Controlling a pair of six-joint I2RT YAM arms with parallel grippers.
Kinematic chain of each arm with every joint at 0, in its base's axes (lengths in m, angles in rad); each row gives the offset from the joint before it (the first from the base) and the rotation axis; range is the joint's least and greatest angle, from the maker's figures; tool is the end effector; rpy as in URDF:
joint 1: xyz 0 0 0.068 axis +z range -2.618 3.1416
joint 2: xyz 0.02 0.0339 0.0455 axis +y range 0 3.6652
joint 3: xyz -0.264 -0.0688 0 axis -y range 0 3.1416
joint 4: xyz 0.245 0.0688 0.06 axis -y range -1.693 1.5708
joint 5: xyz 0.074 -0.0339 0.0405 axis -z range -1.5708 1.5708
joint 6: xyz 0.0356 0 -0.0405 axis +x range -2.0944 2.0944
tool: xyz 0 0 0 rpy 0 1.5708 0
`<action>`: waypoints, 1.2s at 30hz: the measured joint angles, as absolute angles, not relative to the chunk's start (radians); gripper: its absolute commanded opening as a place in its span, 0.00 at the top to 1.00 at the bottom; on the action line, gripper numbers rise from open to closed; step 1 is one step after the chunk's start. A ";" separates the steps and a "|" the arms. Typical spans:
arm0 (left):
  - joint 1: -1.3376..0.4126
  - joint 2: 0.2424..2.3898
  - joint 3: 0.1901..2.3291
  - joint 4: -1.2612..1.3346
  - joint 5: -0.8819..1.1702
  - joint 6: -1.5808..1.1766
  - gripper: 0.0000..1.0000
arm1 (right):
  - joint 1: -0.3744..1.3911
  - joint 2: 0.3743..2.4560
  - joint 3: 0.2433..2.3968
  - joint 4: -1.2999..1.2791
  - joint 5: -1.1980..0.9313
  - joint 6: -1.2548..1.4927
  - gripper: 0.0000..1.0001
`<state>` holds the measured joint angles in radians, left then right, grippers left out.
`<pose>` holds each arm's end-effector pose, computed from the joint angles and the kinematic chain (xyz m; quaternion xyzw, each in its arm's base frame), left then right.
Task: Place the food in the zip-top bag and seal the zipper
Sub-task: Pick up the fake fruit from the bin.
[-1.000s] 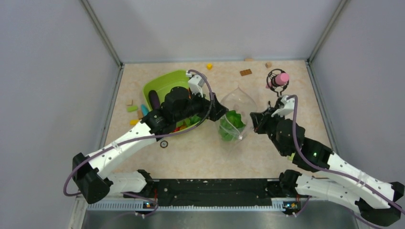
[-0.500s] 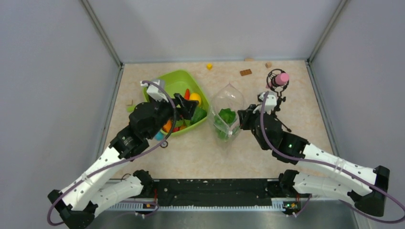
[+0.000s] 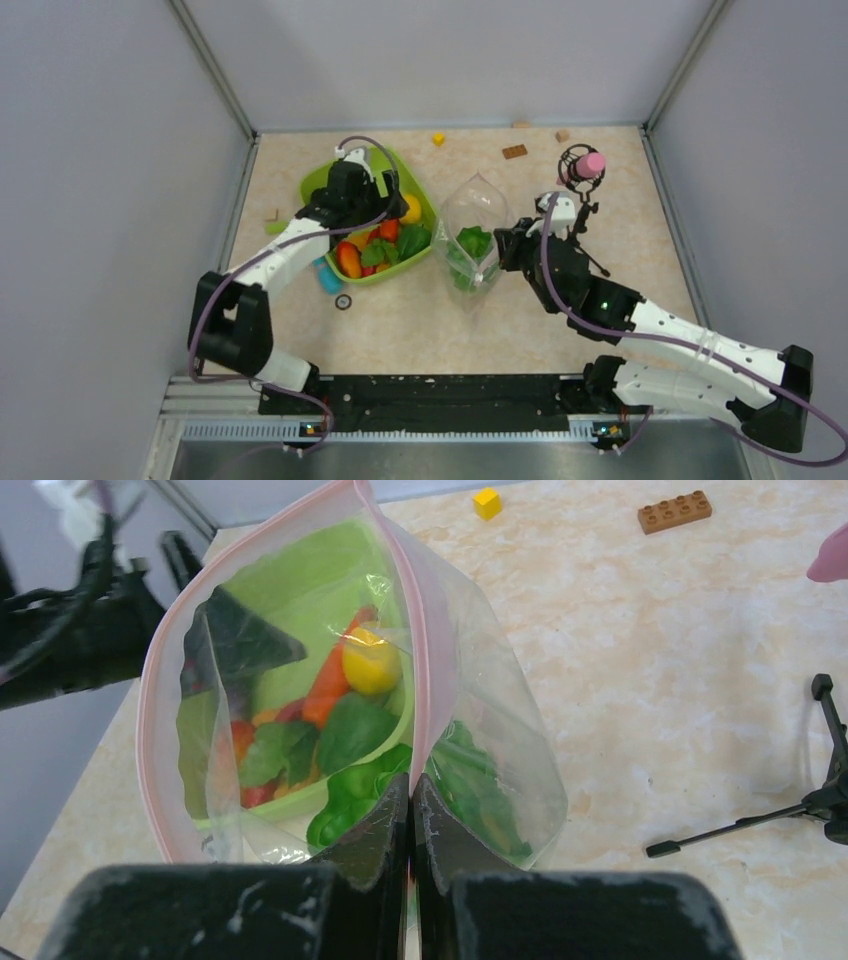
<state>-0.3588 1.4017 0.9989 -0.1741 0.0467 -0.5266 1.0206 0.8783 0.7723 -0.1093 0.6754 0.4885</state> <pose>0.2956 -0.1126 0.2731 -0.0626 0.8766 -0.2227 0.4219 0.1240 0.1596 0.3287 0.0072 0.7638 0.2172 0.6078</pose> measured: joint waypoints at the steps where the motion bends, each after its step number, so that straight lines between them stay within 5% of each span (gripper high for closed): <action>1: -0.350 1.461 1.027 -0.178 0.060 -0.518 0.08 | 1.021 0.880 0.772 -0.108 0.673 0.488 1.00; 15: -0.269 1.919 1.335 -0.195 0.256 -0.471 0.19 | 1.018 0.887 0.772 -0.096 0.663 0.480 1.00; 36: -0.282 1.968 1.333 -0.176 0.470 -0.491 0.22 | 1.018 0.836 0.744 -0.097 0.661 0.495 1.00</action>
